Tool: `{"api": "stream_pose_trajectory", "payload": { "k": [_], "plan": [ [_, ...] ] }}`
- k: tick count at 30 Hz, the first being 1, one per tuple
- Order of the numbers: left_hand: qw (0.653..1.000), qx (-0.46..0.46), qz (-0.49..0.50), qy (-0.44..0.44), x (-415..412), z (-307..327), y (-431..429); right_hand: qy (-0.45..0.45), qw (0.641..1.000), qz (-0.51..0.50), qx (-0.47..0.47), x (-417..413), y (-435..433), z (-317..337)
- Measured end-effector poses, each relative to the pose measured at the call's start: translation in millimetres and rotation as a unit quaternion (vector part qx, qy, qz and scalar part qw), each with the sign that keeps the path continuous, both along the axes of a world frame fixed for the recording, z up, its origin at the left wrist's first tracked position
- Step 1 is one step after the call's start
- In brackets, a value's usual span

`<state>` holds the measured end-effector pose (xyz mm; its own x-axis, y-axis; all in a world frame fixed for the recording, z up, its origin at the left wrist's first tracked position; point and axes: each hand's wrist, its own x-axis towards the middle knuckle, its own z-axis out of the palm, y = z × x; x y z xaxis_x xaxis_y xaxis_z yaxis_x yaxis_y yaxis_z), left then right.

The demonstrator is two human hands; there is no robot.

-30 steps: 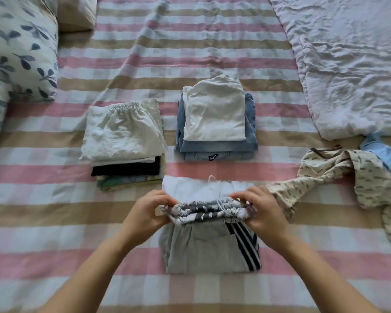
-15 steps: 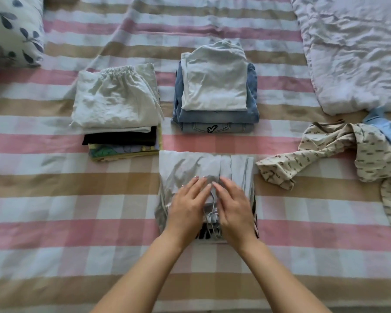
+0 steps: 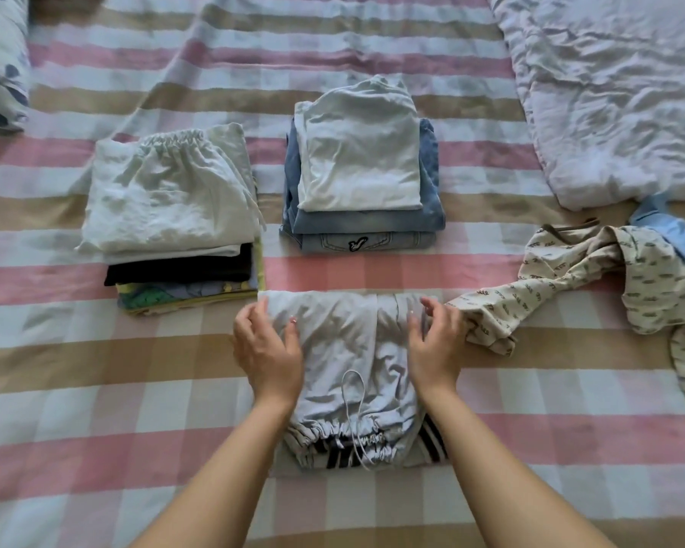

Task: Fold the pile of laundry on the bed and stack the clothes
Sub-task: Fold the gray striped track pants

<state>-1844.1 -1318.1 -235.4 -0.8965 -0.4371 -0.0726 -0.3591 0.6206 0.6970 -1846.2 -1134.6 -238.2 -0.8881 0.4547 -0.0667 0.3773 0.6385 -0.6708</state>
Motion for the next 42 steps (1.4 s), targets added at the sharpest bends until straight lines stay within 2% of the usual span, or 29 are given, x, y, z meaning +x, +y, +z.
{"api": "stream_pose_trajectory", "payload": {
  "k": [3, 5, 7, 12, 16, 20, 23, 27, 30, 35, 39, 42],
  "plan": [
    [0.992, 0.070, 0.098, -0.037, -38.9, -7.4, -17.8, -0.065, 0.994, -0.075, -0.048, -27.7, 11.6, -6.6],
    [0.983, 0.128, 0.124, -0.039, -51.9, -14.2, -24.1, -0.104, 0.991, -0.082, -0.030, -34.2, 14.2, -10.7],
    [0.979, 0.142, 0.136, -0.050, -56.7, -19.9, -26.2, -0.130, 0.988, -0.078, -0.007, -35.6, 15.3, -13.4],
    [0.979, 0.134, 0.155, -0.018, -56.0, -23.0, -25.2, -0.090, 0.992, -0.090, 0.012, -38.0, 14.1, -14.4],
    [0.984, 0.108, 0.141, 0.012, -50.9, -22.5, -25.6, -0.077, 0.990, -0.110, -0.036, -39.7, 21.1, -15.0],
    [0.982, 0.120, 0.144, 0.010, -50.1, -27.2, -26.1, -0.072, 0.986, -0.118, -0.091, -39.8, 27.3, -15.8],
    [0.980, 0.138, 0.142, 0.030, -50.9, -26.3, -28.7, -0.045, 0.994, -0.087, -0.052, -35.8, 26.0, -11.3],
    [0.989, 0.120, 0.080, 0.029, -44.4, -23.3, -32.3, -0.124, 0.991, -0.042, -0.002, -31.6, 22.1, -9.2],
    [0.990, 0.126, 0.060, 0.020, -40.5, -22.3, -29.2, -0.162, 0.984, -0.063, -0.024, -34.1, 18.6, -9.1],
    [0.985, 0.141, 0.101, 0.027, -41.9, -20.7, -24.5, -0.139, 0.983, -0.107, -0.058, -34.6, 13.0, -7.5],
    [0.979, 0.169, 0.111, 0.013, -43.7, -20.1, -28.5, -0.165, 0.981, -0.093, -0.043, -33.4, 15.7, -6.2],
    [0.983, 0.155, 0.098, -0.010, -43.8, -20.4, -32.8, -0.169, 0.980, -0.080, -0.065, -36.8, 16.9, -6.5]
  ]
}}
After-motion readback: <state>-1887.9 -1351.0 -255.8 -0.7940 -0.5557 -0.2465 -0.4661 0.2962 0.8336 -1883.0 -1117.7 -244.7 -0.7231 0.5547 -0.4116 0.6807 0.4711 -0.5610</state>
